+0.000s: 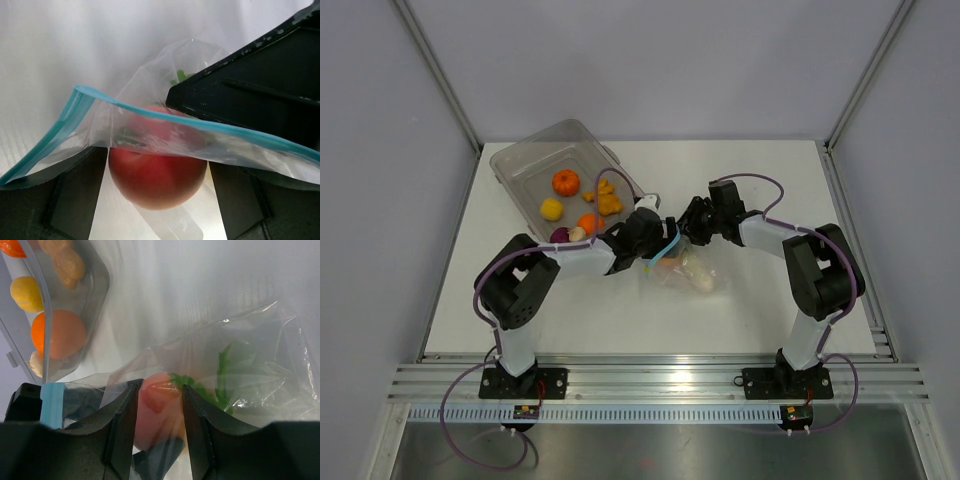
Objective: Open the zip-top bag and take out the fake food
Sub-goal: Pick up the fake fruit from the zipper food storage bag.
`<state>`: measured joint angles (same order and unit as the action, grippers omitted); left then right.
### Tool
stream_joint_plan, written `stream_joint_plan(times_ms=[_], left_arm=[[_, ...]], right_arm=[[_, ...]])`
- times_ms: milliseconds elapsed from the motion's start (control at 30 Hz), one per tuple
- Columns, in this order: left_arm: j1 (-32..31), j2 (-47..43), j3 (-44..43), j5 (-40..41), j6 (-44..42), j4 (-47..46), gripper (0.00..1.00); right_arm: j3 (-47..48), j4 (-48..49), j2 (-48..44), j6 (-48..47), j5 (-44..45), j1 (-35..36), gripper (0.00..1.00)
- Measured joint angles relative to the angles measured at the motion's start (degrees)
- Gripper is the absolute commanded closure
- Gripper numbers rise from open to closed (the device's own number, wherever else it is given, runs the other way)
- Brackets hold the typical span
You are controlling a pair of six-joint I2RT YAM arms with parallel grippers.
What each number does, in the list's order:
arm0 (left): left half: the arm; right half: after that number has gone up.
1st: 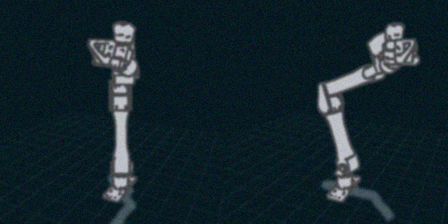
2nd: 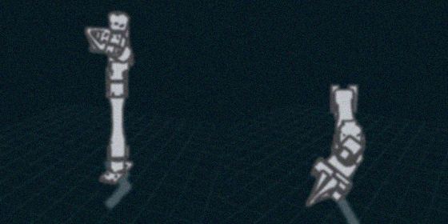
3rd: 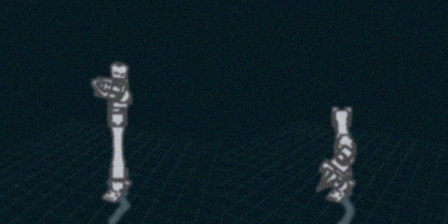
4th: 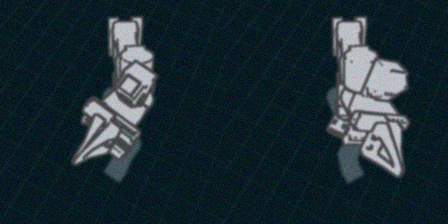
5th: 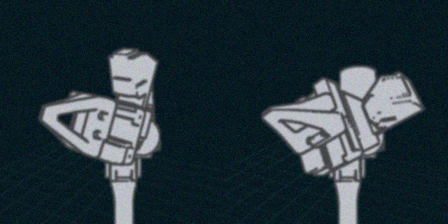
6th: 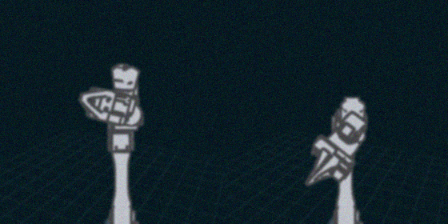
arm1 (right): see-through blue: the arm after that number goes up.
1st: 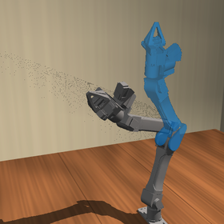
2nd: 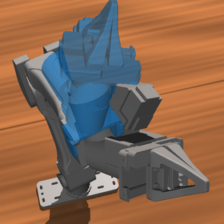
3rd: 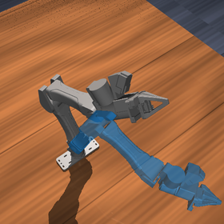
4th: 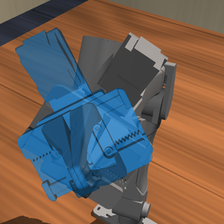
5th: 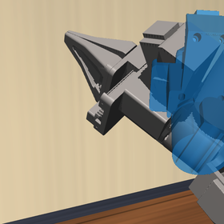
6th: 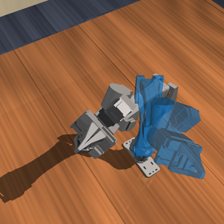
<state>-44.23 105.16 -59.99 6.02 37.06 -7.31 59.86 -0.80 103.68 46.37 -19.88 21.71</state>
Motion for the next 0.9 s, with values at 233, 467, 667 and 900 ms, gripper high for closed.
stream_joint_plan(times_ms=[233,467,667,900], left_arm=[[-0.28,2.36,-2.6,0.61,-0.66,2.75,0.29],[-0.33,2.58,-3.02,0.46,-0.87,3.17,0.45],[-0.33,2.56,-3.04,0.02,-0.87,3.17,0.45],[-0.33,2.03,-3.04,-0.42,-0.87,4.22,0.45]], right_arm=[[0.0,0.2,0.02,0.0,-0.7,0.0,0.54],[0.0,-0.28,0.02,-0.31,0.26,0.0,0.56],[0.57,-2.12,0.66,-1.36,1.84,-0.39,0.57],[0.68,-3.48,2.29,-2.69,3.41,-3.41,0.58]])
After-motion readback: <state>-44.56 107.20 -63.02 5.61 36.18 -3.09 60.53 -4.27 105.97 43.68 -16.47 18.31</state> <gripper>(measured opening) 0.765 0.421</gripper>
